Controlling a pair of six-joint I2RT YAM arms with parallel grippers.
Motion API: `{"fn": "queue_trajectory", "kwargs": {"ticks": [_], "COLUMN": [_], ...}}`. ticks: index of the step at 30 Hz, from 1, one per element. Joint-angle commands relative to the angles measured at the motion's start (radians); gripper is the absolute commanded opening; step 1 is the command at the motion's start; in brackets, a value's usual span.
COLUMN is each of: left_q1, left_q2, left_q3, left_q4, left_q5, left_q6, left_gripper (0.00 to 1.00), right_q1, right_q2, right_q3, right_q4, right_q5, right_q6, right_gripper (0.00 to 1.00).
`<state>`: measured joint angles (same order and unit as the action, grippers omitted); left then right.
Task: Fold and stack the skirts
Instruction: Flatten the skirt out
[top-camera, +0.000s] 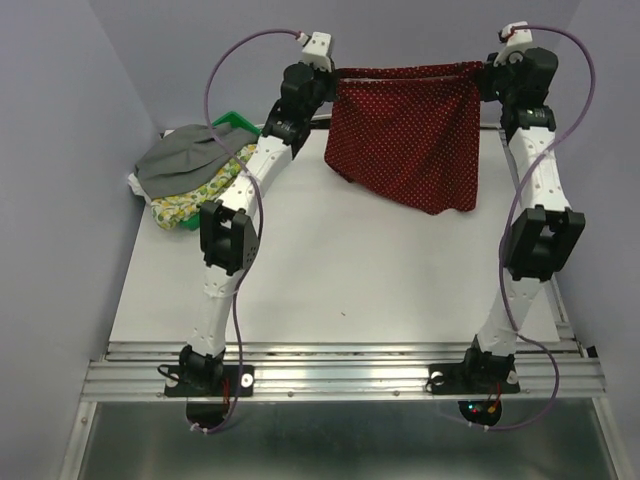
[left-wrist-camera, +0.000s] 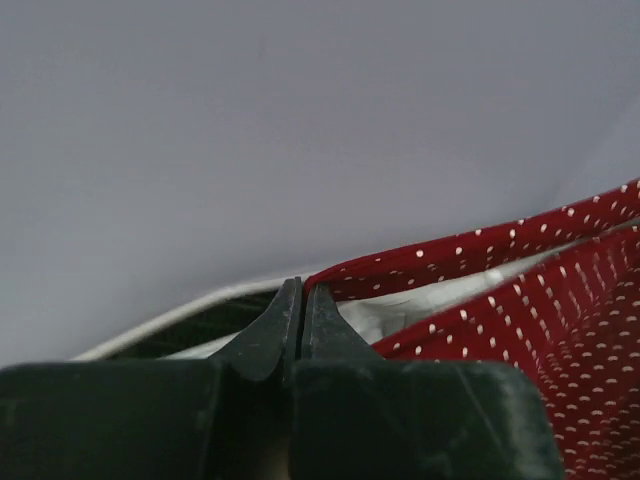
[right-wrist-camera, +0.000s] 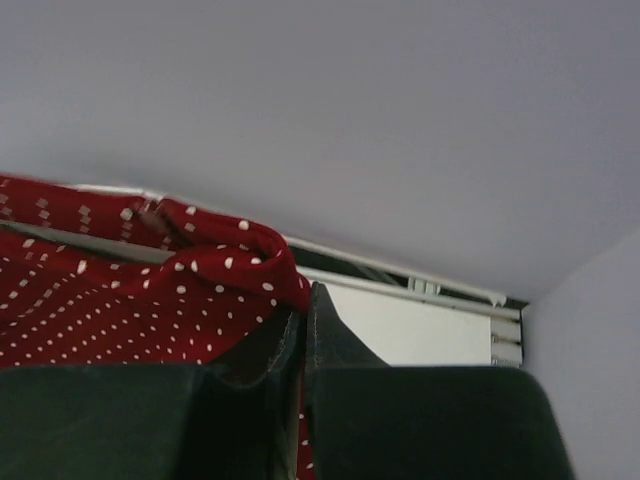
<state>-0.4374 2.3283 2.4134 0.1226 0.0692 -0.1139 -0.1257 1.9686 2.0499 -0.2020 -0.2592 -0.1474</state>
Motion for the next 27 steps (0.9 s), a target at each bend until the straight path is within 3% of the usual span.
{"fn": "queue_trajectory", "kwargs": {"ticks": [1, 3, 6, 10, 12, 13, 16, 17, 19, 21, 22, 23, 27], "left_q1": [0.022, 0.023, 0.034, 0.06, 0.08, 0.083, 0.086, 0.086, 0.086, 0.074, 0.074, 0.068, 0.057], "left_q2": [0.014, 0.028, 0.029, -0.099, -0.162, -0.181, -0.288, -0.36, -0.429, -0.531, -0.562, -0.595, -0.737], "left_q3": [0.015, 0.03, 0.088, -0.087, -0.212, -0.212, -0.428, -0.597, -0.764, -1.079, -1.08, -1.206, -1.433], "left_q4": [0.286, 0.392, 0.44, 0.555, 0.571, 0.571, 0.535, 0.537, 0.525, 0.474, 0.474, 0.427, 0.266], "left_q5": [-0.189, -0.181, -0.2, -0.183, -0.129, -0.117, -0.002, 0.026, 0.118, 0.176, 0.193, 0.204, 0.248], "left_q6": [0.336, 0.37, 0.379, 0.416, 0.434, 0.444, 0.489, 0.522, 0.559, 0.662, 0.663, 0.686, 0.795], "left_gripper": [0.0, 0.0, 0.0, 0.0, 0.0, 0.0, 0.0, 0.0, 0.0, 0.0, 0.0, 0.0, 0.0], "right_q1": [-0.017, -0.017, -0.017, -0.017, -0.017, -0.017, -0.017, -0.017, 0.012, 0.041, 0.041, 0.069, 0.162], "right_q2": [0.088, 0.116, 0.07, -0.202, -0.32, -0.348, -0.422, -0.466, -0.511, -0.603, -0.603, -0.626, -0.744], "right_q3": [0.284, 0.355, 0.299, -0.092, -0.393, -0.395, -0.601, -0.711, -0.819, -0.969, -1.015, -1.057, -1.263], "right_q4": [0.111, 0.125, 0.191, 0.395, 0.499, 0.504, 0.489, 0.48, 0.46, 0.374, 0.374, 0.305, 0.147], "right_q5": [0.058, 0.054, 0.046, -0.053, -0.095, -0.113, -0.219, -0.244, -0.305, -0.352, -0.371, -0.377, -0.388], "right_q6": [-0.029, -0.026, -0.021, -0.088, -0.125, -0.138, -0.239, -0.271, -0.402, -0.536, -0.537, -0.62, -0.831], "right_gripper": [0.01, 0.01, 0.01, 0.01, 0.01, 0.01, 0.01, 0.01, 0.01, 0.01, 0.01, 0.01, 0.01]}}
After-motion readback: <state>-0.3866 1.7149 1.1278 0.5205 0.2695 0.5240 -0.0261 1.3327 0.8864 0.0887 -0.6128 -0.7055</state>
